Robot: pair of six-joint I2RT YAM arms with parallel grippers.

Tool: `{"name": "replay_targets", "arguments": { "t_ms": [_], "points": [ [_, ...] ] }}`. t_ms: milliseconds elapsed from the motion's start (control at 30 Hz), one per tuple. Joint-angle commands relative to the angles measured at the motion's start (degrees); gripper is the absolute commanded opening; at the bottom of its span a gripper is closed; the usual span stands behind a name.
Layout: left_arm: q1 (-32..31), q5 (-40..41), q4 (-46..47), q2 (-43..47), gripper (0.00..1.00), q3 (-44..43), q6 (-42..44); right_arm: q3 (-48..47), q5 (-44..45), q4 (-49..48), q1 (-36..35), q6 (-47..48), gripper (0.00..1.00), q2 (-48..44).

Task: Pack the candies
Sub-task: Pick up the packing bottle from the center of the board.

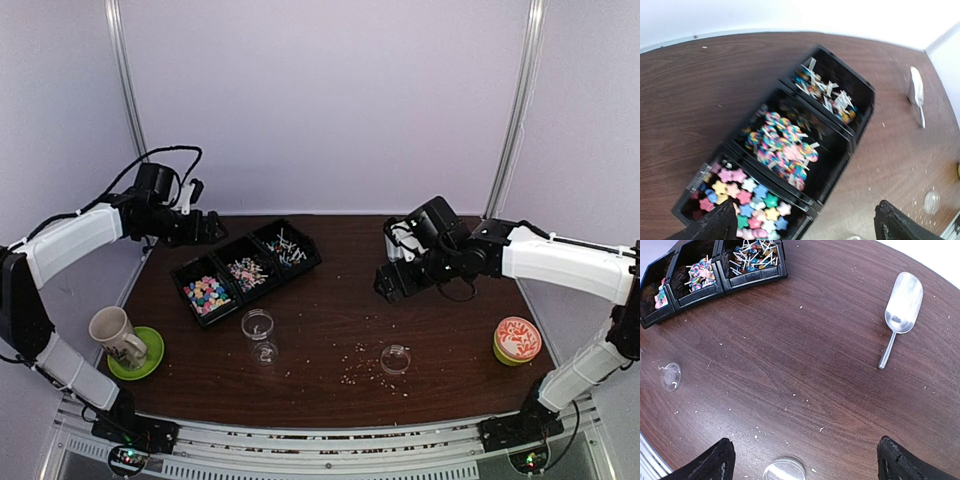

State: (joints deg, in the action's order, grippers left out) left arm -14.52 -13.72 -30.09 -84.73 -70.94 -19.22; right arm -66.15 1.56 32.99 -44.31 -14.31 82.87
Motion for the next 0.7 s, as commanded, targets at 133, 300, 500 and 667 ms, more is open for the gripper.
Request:
{"name": "replay_targets", "arguments": {
  "t_ms": [133,300,500,667],
  "points": [
    [-11.88,7.01,-5.23,4.69,0.97,2.71,7.16,3.00,2.32,0.58,-0.20,0.08,1.00,-2.63],
    [-18.39,8.62,-9.51,4.06,0.93,2.07,9.61,4.97,3.57,0.83,-0.16,-0.64,1.00,-2.63],
    [-22.97,9.99,-12.31,3.36,0.83,2.30,10.60,5.45,5.38,1.40,-0.20,-0.63,1.00,-2.69],
    [-25.82,9.36,-13.14,3.34,0.76,3.45,11.66,5.50,6.07,2.05,-0.20,-0.38,1.00,-3.63]
  ]
}}
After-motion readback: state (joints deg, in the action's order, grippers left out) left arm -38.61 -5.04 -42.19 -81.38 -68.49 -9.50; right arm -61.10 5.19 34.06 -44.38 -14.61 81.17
